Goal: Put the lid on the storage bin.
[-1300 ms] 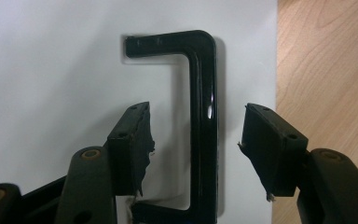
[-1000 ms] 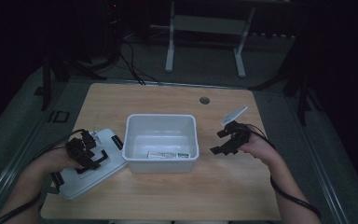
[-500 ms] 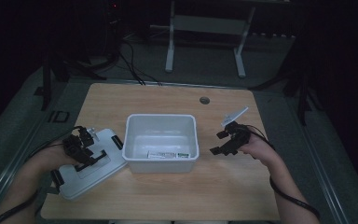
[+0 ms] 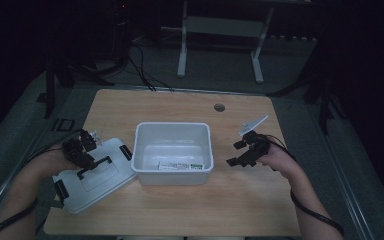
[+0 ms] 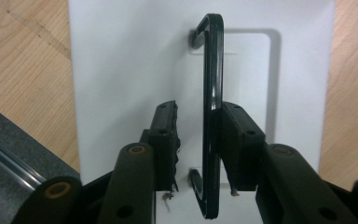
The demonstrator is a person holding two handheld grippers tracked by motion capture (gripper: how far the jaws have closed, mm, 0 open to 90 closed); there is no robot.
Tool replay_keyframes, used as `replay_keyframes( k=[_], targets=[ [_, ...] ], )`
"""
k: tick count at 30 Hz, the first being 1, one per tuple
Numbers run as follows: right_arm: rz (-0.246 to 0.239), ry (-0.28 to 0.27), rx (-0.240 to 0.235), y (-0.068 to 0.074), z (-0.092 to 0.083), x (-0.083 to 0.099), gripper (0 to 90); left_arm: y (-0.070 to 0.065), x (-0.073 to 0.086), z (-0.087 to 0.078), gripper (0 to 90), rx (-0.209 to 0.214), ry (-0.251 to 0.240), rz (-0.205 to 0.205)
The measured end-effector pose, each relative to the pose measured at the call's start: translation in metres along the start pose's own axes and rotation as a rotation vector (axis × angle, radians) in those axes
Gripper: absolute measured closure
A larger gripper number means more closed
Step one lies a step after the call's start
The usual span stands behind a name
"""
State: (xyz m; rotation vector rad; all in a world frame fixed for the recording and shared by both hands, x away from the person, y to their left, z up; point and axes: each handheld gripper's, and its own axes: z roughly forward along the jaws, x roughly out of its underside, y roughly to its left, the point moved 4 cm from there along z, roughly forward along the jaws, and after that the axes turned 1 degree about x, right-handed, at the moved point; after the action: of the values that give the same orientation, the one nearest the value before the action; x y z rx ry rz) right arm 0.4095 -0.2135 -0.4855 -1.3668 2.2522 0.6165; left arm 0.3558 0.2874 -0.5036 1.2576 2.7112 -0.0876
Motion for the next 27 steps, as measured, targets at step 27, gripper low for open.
replay_keyframes(
  k=[27],
  targets=[
    [0.011, -0.022, 0.029, -0.01, 0.012, 0.036, 15.6, 0.007, 0.004, -0.012, 83.7, 0.087, 0.03, 0.014]
  ],
)
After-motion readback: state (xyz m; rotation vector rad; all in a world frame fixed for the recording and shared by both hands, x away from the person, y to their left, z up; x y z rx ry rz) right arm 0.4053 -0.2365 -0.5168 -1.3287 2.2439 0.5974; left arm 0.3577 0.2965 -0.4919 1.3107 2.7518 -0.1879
